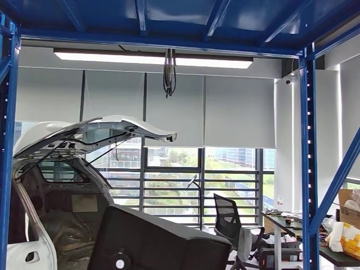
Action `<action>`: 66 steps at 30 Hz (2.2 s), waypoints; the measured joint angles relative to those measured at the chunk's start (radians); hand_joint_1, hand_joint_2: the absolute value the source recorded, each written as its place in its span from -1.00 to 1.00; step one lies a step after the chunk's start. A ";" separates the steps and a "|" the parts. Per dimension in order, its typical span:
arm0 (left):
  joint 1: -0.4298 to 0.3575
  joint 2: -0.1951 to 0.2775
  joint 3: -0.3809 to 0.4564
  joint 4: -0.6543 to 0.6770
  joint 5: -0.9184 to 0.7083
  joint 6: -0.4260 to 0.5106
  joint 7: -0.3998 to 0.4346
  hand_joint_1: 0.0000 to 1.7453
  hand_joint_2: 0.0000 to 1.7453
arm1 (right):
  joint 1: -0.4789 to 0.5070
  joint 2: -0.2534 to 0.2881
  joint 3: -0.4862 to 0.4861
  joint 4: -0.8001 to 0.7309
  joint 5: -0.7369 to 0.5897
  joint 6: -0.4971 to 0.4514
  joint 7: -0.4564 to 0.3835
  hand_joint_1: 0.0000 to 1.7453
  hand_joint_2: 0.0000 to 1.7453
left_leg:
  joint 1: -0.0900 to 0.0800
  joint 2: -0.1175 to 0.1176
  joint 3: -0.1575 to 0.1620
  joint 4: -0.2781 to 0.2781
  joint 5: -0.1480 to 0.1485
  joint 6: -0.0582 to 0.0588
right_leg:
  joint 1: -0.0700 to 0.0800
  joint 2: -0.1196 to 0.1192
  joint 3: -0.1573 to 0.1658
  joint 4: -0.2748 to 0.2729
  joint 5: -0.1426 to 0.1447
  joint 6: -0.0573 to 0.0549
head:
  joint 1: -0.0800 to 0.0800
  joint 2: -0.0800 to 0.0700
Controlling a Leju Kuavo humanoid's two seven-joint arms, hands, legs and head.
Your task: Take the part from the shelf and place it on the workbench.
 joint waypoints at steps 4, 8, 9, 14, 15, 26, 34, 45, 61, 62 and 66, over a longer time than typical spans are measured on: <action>0.007 0.005 0.000 0.000 0.000 -0.004 0.000 -1.00 1.00 | -0.031 -0.014 0.051 0.000 -0.028 0.000 0.019 1.00 1.00 | -0.002 0.000 0.000 0.000 0.000 0.000 | -0.002 -0.001 0.000 0.000 0.000 0.000 | 0.000 0.000; 0.011 0.010 0.000 0.000 0.000 -0.007 0.001 -1.00 1.00 | -0.052 -0.032 0.082 0.006 -0.040 -0.003 0.019 1.00 1.00 | -0.006 0.000 0.000 0.001 0.000 0.001 | -0.006 -0.001 0.001 0.000 0.001 0.002 | 0.000 0.000; 0.012 0.011 0.000 0.000 -0.001 -0.005 0.002 -1.00 1.00 | -0.054 -0.035 0.087 0.009 -0.040 -0.005 0.018 1.00 1.00 | -0.007 0.000 0.000 0.001 0.000 0.002 | -0.008 -0.001 0.001 0.000 0.002 0.003 | 0.000 0.000; 0.017 0.015 0.000 0.000 -0.003 0.002 0.016 -1.00 1.00 | -0.059 -0.051 0.100 0.015 -0.039 -0.015 0.001 1.00 1.00 | -0.003 0.002 0.004 -0.005 0.006 0.011 | -0.008 -0.001 0.001 0.002 -0.003 0.012 | 0.000 0.000; 0.017 0.016 0.000 0.000 -0.004 0.003 0.018 -1.00 1.00 | -0.060 -0.053 0.101 0.015 -0.038 -0.017 -0.002 1.00 1.00 | 0.002 0.004 0.007 -0.009 0.008 0.014 | -0.008 -0.001 -0.007 0.022 -0.018 0.015 | 0.000 0.000; 0.025 0.021 0.000 0.000 -0.008 0.010 0.026 -1.00 1.00 | -0.038 -0.095 0.107 0.023 -0.019 -0.030 -0.037 1.00 1.00 | 0.014 0.005 0.025 -0.011 -0.008 -0.014 | -0.017 -0.006 -0.007 0.007 0.011 0.020 | 0.000 0.000; 0.034 0.023 0.000 0.000 -0.019 0.011 0.041 -1.00 1.00 | -0.008 -0.106 0.102 0.018 0.007 -0.035 -0.059 1.00 1.00 | 0.020 0.006 -0.080 0.208 -0.126 -0.040 | -0.010 -0.008 0.005 -0.014 0.011 -0.025 | 0.001 0.000; 0.038 0.033 0.000 0.000 -0.029 0.014 0.039 -1.00 1.00 | 0.012 -0.113 0.100 0.015 0.028 -0.040 -0.063 1.00 1.00 | 0.016 0.005 -0.019 0.014 0.019 -0.013 | -0.008 -0.004 -0.012 0.019 -0.002 0.011 | 0.001 0.000; 0.039 0.037 -0.005 0.000 -0.060 0.017 0.041 -1.00 1.00 | 0.020 -0.119 0.099 -0.023 0.036 -0.055 -0.053 1.00 1.00 | 0.008 0.013 -0.093 0.013 0.078 -0.016 | 0.016 -0.014 0.131 -0.069 -0.044 -0.037 | 0.001 0.000; 0.040 0.037 -0.007 0.000 -0.063 0.018 0.042 -1.00 1.00 | 0.021 -0.119 0.099 -0.024 0.036 -0.056 -0.054 1.00 1.00 | 0.009 0.012 -0.102 0.043 0.039 -0.019 | 0.013 -0.016 0.122 -0.077 -0.029 -0.041 | 0.001 0.000; 0.040 0.044 -0.010 0.000 -0.070 0.024 0.042 -1.00 1.00 | 0.027 -0.120 0.098 -0.025 0.036 -0.057 -0.059 1.00 1.00 | 0.016 0.012 -0.127 0.239 -0.087 -0.036 | 0.009 -0.021 0.068 -0.071 0.009 -0.040 | 0.002 0.000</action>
